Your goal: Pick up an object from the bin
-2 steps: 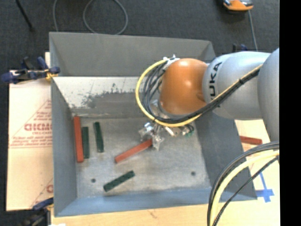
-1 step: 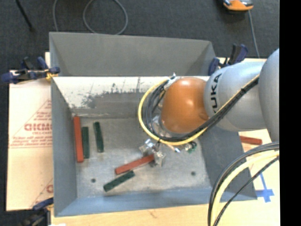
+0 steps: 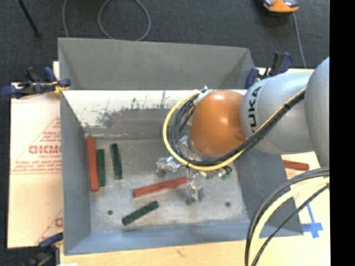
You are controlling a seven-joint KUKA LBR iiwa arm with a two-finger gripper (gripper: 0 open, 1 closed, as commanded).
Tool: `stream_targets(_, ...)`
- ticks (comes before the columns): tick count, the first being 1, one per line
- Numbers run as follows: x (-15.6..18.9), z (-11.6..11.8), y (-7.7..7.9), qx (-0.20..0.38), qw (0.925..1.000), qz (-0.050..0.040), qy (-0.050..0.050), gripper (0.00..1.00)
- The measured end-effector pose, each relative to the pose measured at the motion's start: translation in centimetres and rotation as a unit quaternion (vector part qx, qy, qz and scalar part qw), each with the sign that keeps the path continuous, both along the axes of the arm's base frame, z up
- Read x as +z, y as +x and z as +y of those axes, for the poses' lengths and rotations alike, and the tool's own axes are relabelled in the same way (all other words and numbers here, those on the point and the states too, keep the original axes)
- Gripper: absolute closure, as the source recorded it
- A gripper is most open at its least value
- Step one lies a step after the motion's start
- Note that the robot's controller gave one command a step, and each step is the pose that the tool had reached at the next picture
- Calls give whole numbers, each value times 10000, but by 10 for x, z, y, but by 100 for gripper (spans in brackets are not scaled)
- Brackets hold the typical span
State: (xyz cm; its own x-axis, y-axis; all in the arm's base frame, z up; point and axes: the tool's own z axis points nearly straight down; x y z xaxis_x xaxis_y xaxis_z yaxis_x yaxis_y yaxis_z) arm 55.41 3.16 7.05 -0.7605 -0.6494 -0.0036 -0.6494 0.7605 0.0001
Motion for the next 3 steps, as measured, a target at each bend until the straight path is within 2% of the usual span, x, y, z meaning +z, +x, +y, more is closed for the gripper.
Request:
stream_targets(1, 1, 0, 1, -14, 10000, -9, 2, 100)
stream_targets(2, 0, 0, 0, -23, 10000, -1, 0, 0)
stream_targets(3, 1, 0, 1, -30, 10000, -6, 3, 100)
